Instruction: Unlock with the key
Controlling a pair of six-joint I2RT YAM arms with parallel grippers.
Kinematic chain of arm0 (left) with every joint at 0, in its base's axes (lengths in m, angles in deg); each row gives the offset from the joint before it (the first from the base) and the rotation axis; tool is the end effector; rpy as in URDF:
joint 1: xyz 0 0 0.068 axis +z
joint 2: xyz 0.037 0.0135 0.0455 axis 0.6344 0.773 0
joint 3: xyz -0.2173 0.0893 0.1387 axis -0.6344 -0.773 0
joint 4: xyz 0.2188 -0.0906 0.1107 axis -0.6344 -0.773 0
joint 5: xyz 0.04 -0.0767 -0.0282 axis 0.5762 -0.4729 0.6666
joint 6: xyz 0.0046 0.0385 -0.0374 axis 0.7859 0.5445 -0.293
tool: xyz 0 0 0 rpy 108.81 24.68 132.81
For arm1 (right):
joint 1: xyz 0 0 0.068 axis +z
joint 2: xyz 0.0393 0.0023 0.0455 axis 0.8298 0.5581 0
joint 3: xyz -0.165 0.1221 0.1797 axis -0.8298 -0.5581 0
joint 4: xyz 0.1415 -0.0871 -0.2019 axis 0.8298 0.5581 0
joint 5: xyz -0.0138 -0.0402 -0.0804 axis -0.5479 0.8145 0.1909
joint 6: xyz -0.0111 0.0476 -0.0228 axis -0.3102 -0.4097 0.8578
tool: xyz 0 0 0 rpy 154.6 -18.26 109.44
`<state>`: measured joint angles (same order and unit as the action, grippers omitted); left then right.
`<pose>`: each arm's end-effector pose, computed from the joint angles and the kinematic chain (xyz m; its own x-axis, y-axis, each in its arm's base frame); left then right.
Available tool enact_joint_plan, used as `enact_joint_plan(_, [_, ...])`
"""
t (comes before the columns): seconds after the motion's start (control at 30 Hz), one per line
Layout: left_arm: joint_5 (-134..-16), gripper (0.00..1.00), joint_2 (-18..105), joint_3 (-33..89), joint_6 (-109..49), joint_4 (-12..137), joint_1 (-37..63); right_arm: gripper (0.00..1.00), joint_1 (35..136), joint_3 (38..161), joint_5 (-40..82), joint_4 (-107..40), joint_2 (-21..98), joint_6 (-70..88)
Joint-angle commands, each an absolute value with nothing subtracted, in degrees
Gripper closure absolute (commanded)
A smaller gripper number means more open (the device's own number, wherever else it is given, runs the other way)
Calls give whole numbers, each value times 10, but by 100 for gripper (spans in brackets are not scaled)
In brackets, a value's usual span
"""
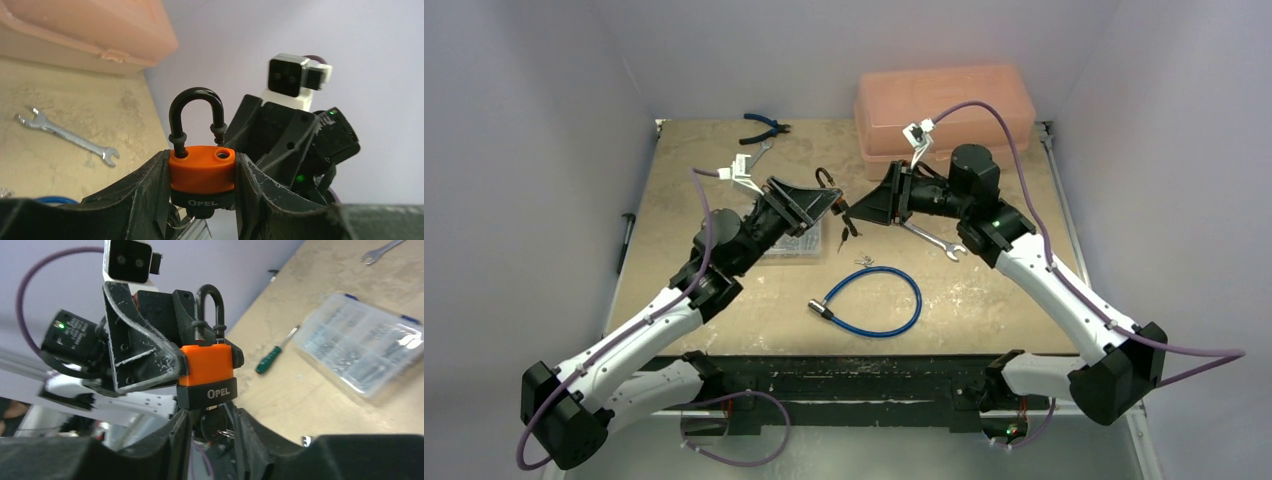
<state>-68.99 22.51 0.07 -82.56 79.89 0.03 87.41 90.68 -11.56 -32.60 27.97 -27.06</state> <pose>0.1735 -0.1440 0.3611 -0.5422 -0.7193 -0.4342 0.3996 0.2337 -0.8864 0.2294 0.1669 0.3948 -0.7067 0.1737 -0.6858 -0.6378 0.2632 0.7239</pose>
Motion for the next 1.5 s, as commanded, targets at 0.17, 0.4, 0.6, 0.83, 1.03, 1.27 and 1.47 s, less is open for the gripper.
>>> enact_joint_plan(0.17, [-670,100,262,39,-900,672,-18,39,864,948,-47,-253,248,-119])
enact_joint_plan(0.4, [-635,100,280,55,-922,636,-18,22,866,928,5,-230,221,-79])
enact_joint_plan(0.6, [-611,100,290,68,-945,596,-18,22,903,907,99,-207,224,-75])
enact_joint_plan(0.83, [-603,100,301,69,-985,566,-18,25,994,849,248,-270,222,-111])
enact_joint_plan(1.03, [-589,100,298,74,-988,552,-18,27,1014,821,276,-313,225,-123])
enact_joint_plan(1.27, [-581,100,298,74,-1003,551,-18,29,1020,798,275,-349,234,-128])
enact_joint_plan(1.47, [-565,100,304,82,-1050,531,-18,32,1027,782,278,-376,246,-134])
